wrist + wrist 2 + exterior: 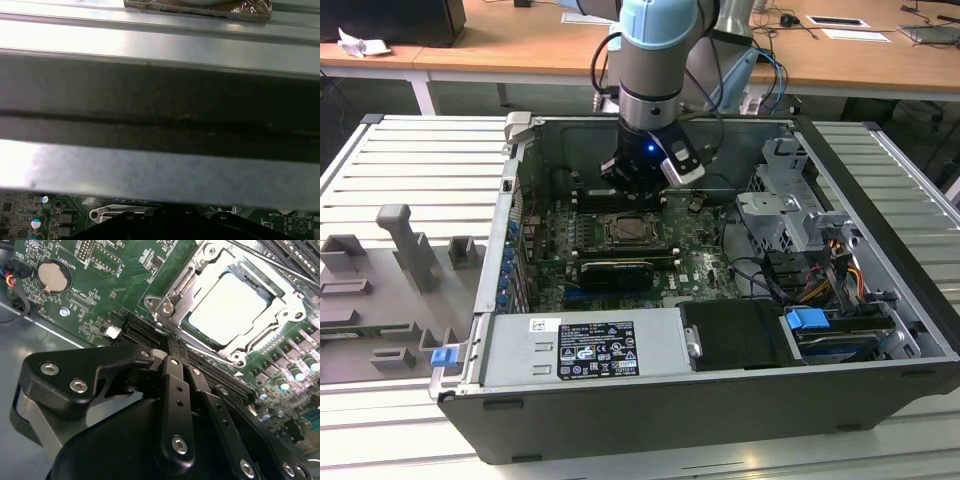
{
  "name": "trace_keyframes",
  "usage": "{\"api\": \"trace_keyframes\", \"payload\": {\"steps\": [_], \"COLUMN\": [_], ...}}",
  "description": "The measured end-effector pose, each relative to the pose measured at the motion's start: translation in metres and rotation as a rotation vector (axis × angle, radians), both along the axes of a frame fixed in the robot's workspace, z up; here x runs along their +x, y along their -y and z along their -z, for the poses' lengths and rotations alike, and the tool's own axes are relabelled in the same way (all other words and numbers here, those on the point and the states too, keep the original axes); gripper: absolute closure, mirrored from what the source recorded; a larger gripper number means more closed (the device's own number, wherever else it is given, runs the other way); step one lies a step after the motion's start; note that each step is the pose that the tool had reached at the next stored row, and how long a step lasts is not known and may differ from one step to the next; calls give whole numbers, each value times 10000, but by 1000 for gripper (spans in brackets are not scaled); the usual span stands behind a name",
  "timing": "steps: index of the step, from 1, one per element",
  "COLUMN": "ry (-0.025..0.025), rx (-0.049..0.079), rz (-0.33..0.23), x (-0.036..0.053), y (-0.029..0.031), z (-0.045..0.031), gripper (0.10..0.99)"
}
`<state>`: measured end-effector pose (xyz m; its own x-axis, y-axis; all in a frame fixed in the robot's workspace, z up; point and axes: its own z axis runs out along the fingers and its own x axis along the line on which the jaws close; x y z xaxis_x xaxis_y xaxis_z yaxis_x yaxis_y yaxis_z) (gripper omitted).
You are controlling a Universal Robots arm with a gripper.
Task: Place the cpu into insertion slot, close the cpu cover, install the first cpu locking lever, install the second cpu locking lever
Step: 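Install the first cpu locking lever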
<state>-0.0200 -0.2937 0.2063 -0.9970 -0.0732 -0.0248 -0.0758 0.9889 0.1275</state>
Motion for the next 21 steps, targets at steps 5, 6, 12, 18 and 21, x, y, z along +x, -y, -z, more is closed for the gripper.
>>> {"api": "trace_keyframes", "payload": {"steps": [5, 6, 12, 18, 21], "ry": [-1, -1, -1, -3, 3], "rx": [-94, -94, -114, -128, -115], "rz": [15, 16, 29, 44, 44], "x": [3, 2, 2, 2, 3], "y": [1, 1, 4, 11, 9], "z": [27, 27, 21, 57, 30], "gripper": [980, 980, 980, 980, 980]}}
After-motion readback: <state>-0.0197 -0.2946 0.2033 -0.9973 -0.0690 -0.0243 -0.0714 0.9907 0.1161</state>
